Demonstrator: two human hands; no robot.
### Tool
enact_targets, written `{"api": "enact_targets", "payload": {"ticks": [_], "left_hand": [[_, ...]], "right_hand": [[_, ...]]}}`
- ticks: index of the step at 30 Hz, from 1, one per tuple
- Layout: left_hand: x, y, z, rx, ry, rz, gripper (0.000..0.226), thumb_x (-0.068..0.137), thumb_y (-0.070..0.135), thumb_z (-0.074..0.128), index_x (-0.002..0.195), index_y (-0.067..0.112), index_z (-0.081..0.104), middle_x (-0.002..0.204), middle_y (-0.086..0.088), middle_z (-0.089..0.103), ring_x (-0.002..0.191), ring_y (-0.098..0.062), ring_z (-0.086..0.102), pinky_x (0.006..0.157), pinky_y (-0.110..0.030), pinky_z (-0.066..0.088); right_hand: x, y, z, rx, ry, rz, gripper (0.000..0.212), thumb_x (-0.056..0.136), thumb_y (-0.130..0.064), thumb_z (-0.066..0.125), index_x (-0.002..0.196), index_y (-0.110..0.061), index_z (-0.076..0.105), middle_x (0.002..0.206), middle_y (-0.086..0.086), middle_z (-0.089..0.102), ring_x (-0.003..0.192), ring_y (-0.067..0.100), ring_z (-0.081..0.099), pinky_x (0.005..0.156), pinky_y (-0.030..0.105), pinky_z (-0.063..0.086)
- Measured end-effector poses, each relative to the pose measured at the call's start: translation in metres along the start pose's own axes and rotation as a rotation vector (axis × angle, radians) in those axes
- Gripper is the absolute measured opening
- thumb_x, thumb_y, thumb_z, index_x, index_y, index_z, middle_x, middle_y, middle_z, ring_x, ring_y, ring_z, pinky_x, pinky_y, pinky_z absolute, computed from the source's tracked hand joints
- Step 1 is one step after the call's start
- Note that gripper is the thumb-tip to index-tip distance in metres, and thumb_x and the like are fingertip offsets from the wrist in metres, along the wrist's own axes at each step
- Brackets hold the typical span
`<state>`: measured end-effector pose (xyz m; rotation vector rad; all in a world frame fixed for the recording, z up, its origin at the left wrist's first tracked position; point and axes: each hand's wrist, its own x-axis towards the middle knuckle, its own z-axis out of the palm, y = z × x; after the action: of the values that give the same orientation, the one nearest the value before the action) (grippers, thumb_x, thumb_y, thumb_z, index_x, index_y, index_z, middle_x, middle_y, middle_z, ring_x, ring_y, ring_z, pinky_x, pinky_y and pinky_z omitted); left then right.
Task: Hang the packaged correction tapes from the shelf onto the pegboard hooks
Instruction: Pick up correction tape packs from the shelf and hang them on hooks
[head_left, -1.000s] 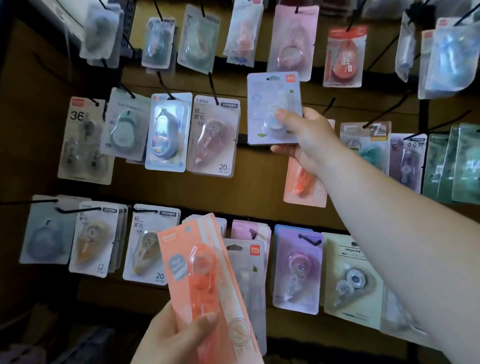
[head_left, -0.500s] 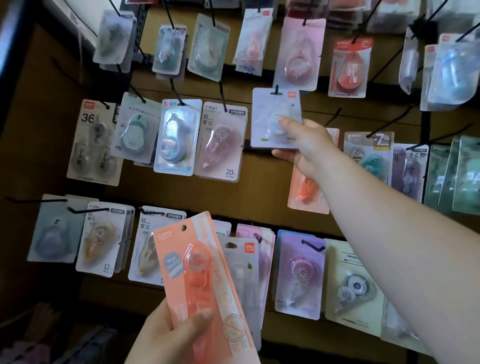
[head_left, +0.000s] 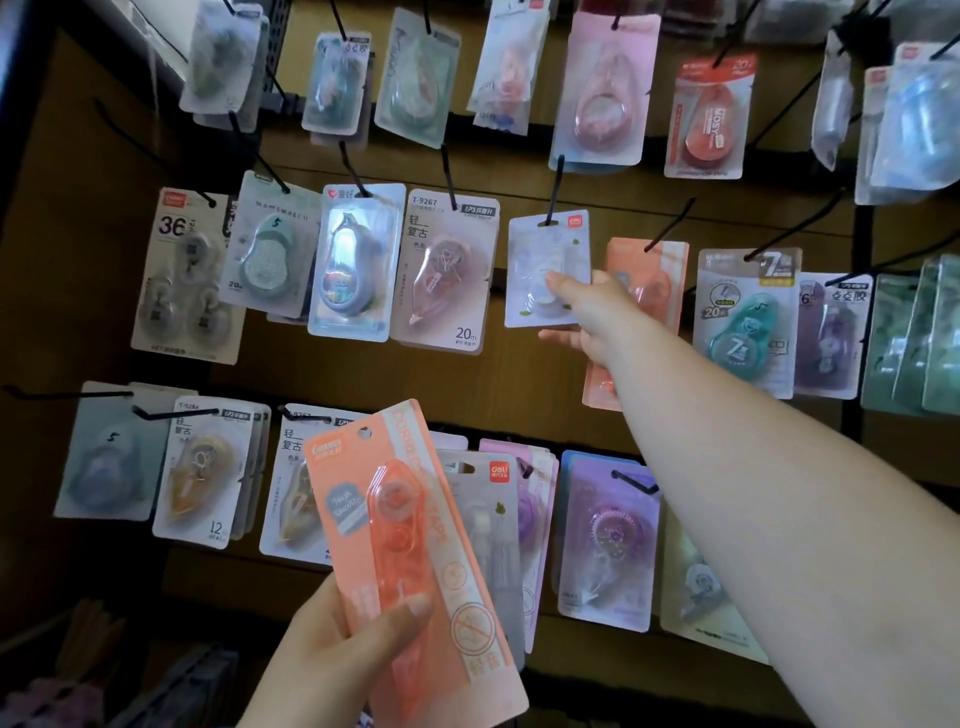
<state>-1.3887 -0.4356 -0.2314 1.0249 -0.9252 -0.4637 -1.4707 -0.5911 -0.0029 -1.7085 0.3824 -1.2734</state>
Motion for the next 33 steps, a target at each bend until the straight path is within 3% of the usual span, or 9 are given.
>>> {"api": "enact_targets", "payload": {"ticks": [5,8,11,13,18,22,25,29,33], "left_hand": [[0.000,0.002,0.002,-0.031,0.006,0.033,0.102,0.000,0.064,0.078,0.090,0.019,0.064,0.094,-0.009,0.074,0.093,-0.026,0.068,0.078,-0.037,0.052],[0.002,0.002,0.003,-0.082,0.015,0.012,0.077,0.015,0.040,0.082,0.089,0.021,0.068,0.087,-0.005,0.077,0.088,-0.026,0.070,0.080,-0.042,0.050],[0.001,0.002,0.008,-0.130,0.026,-0.004,0.062,0.028,0.036,0.072,0.088,0.021,0.067,0.082,-0.002,0.077,0.075,-0.020,0.073,0.070,-0.038,0.049],[-0.003,0.003,0.013,-0.143,0.042,-0.013,0.059,0.028,0.035,0.071,0.086,0.020,0.067,0.080,-0.001,0.077,0.070,-0.016,0.073,0.067,-0.036,0.047],[-0.012,0.003,0.027,-0.140,0.067,-0.021,0.053,0.038,0.026,0.073,0.090,0.023,0.064,0.079,0.003,0.076,0.086,-0.026,0.067,0.076,-0.044,0.049],[-0.016,0.004,0.042,-0.194,0.065,-0.022,0.040,0.055,0.018,0.062,0.095,0.021,0.063,0.077,0.001,0.076,0.079,-0.024,0.070,0.070,-0.039,0.048],[-0.019,0.001,0.058,-0.204,0.036,-0.030,0.031,0.057,0.016,0.059,0.088,0.021,0.065,0.075,-0.002,0.076,0.068,-0.017,0.072,0.072,-0.041,0.049],[-0.020,-0.003,0.074,-0.159,0.014,-0.012,0.034,0.058,0.017,0.061,0.091,0.022,0.066,0.081,-0.004,0.076,0.084,-0.026,0.067,0.082,-0.047,0.048],[-0.019,-0.002,0.084,-0.132,-0.045,0.000,0.050,0.056,0.020,0.068,0.106,0.018,0.063,0.095,-0.008,0.075,0.089,-0.025,0.070,0.079,-0.041,0.051]], "right_hand": [[0.012,0.011,0.003,-0.026,0.015,-0.005,0.042,0.090,-0.021,0.054,0.129,-0.012,0.042,0.124,0.012,0.057,0.093,0.022,0.062,0.063,0.026,0.054],[0.016,0.014,0.001,-0.047,0.027,0.010,0.043,0.090,-0.022,0.055,0.129,-0.012,0.042,0.127,0.012,0.055,0.103,0.026,0.062,0.067,0.028,0.055],[0.014,0.012,-0.003,-0.082,0.032,0.020,0.054,0.090,-0.025,0.055,0.137,-0.011,0.034,0.137,0.011,0.046,0.115,0.028,0.055,0.065,0.025,0.054],[0.008,0.011,-0.007,-0.158,0.036,0.016,0.057,0.091,-0.028,0.052,0.141,-0.012,0.028,0.142,0.009,0.039,0.120,0.028,0.050,0.075,0.026,0.052],[-0.039,0.015,-0.022,-0.499,0.277,-0.312,0.044,0.090,-0.027,0.050,0.131,-0.017,0.038,0.125,0.003,0.046,0.107,0.017,0.047,0.079,0.024,0.040],[-0.107,0.039,-0.031,-0.406,-0.006,-0.381,0.009,0.087,-0.022,0.056,0.095,-0.024,0.054,0.096,-0.005,0.052,0.088,0.007,0.047,0.073,0.008,0.038],[-0.149,0.064,-0.032,-0.448,-0.230,-0.205,0.019,0.083,-0.029,0.060,0.101,-0.023,0.064,0.100,-0.012,0.048,0.105,0.006,0.046,0.087,0.016,0.036],[-0.165,0.076,-0.041,-0.449,-0.179,-0.133,0.028,0.079,-0.039,0.063,0.106,-0.029,0.065,0.115,-0.019,0.033,0.132,0.007,0.027,0.109,0.028,0.026],[-0.171,0.077,-0.049,-0.362,-0.203,-0.072,0.013,0.075,-0.038,0.067,0.073,-0.043,0.056,0.122,-0.023,0.029,0.137,0.007,0.020,0.112,0.033,0.023]]}}
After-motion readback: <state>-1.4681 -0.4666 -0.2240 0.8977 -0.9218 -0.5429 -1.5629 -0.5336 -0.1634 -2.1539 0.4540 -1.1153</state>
